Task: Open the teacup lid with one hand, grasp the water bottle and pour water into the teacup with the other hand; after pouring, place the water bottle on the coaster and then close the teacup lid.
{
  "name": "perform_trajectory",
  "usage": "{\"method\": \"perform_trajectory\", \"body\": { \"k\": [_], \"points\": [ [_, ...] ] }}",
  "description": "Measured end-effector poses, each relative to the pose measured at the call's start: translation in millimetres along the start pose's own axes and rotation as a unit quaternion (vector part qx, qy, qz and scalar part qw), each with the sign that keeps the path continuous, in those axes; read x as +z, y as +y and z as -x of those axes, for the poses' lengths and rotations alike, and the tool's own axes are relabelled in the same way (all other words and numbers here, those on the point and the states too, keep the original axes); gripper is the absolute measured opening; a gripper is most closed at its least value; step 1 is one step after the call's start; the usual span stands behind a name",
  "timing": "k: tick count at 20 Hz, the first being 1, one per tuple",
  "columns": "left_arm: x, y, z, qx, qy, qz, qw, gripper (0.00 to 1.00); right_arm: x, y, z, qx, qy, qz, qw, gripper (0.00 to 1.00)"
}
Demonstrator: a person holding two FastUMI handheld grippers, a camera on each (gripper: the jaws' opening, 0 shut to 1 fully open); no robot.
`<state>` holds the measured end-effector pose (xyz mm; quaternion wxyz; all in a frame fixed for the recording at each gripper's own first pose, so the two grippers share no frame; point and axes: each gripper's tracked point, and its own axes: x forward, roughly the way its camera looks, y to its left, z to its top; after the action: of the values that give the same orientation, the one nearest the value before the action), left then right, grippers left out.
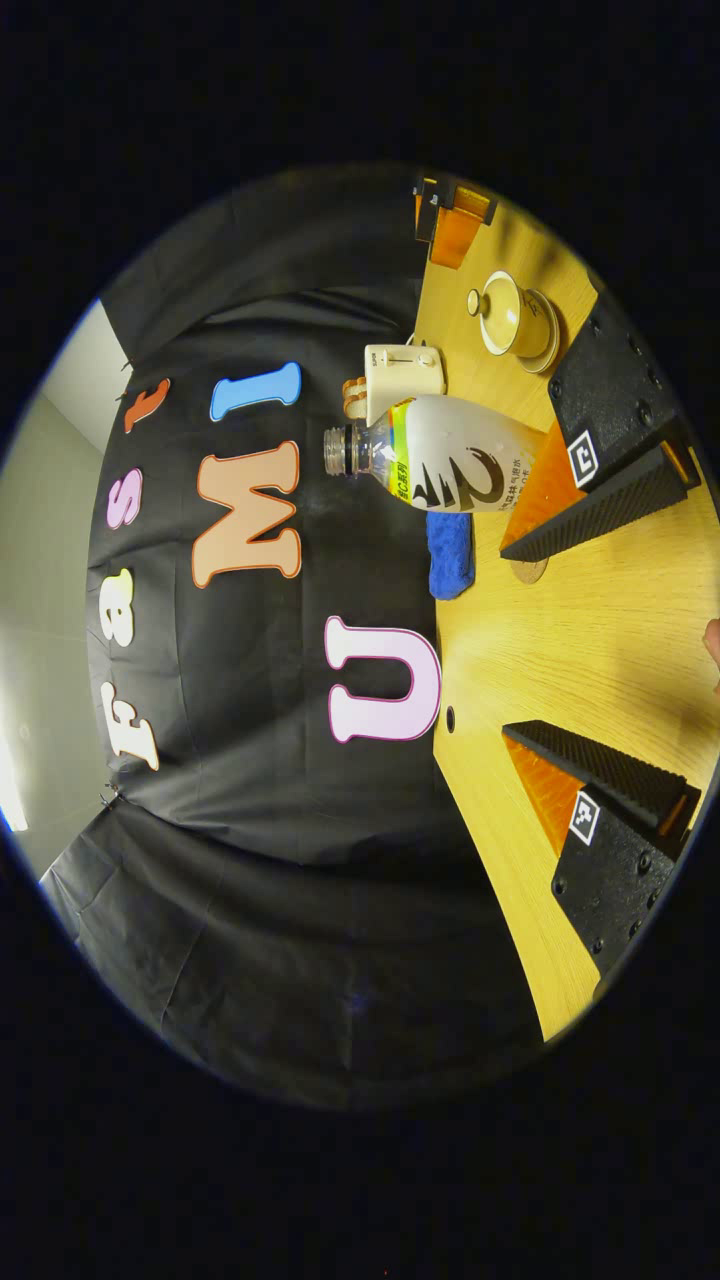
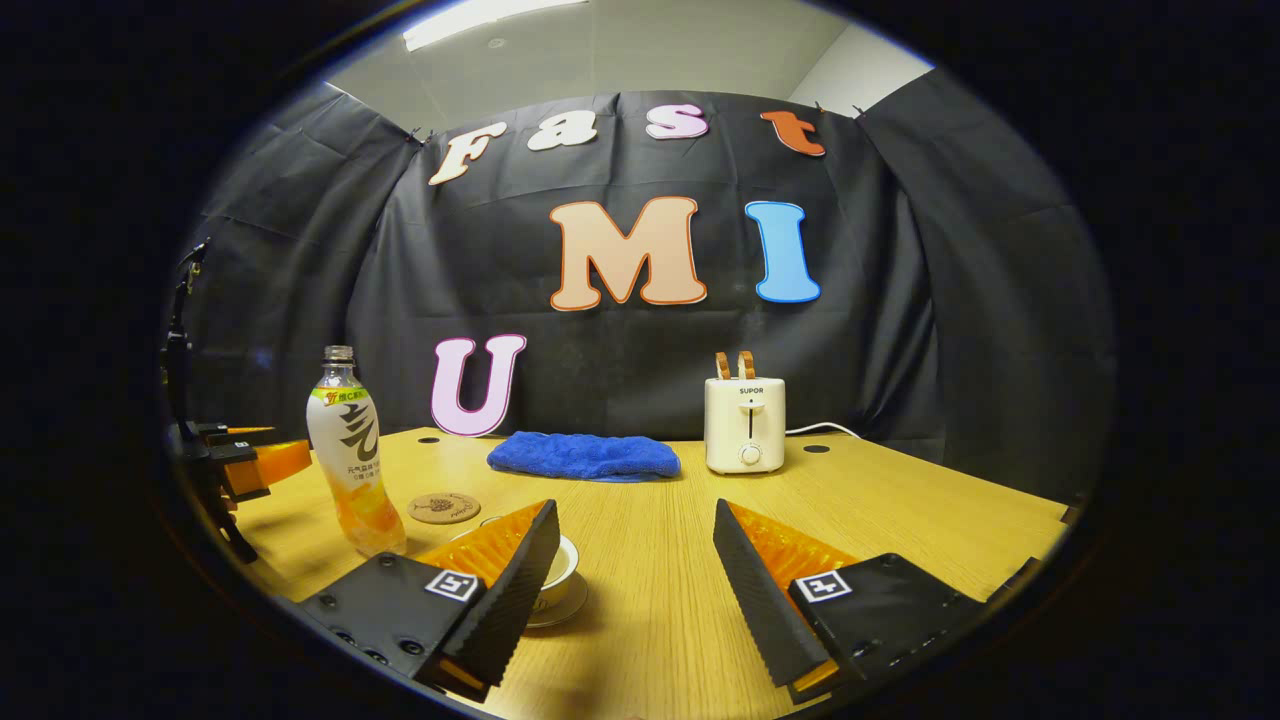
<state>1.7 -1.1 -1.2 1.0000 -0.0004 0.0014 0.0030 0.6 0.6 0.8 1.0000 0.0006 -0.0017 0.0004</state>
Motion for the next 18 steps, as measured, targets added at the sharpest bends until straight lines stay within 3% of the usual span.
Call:
{"method": "perform_trajectory", "body": {
  "k": [18],
  "points": [
    [-1.1,1.0,-2.1,0.005,0.001,0.001,1.000,0.94,-0.8,0.8,-0.8,0.002,0.000,0.000,1.000,0.98]
  ]
}}
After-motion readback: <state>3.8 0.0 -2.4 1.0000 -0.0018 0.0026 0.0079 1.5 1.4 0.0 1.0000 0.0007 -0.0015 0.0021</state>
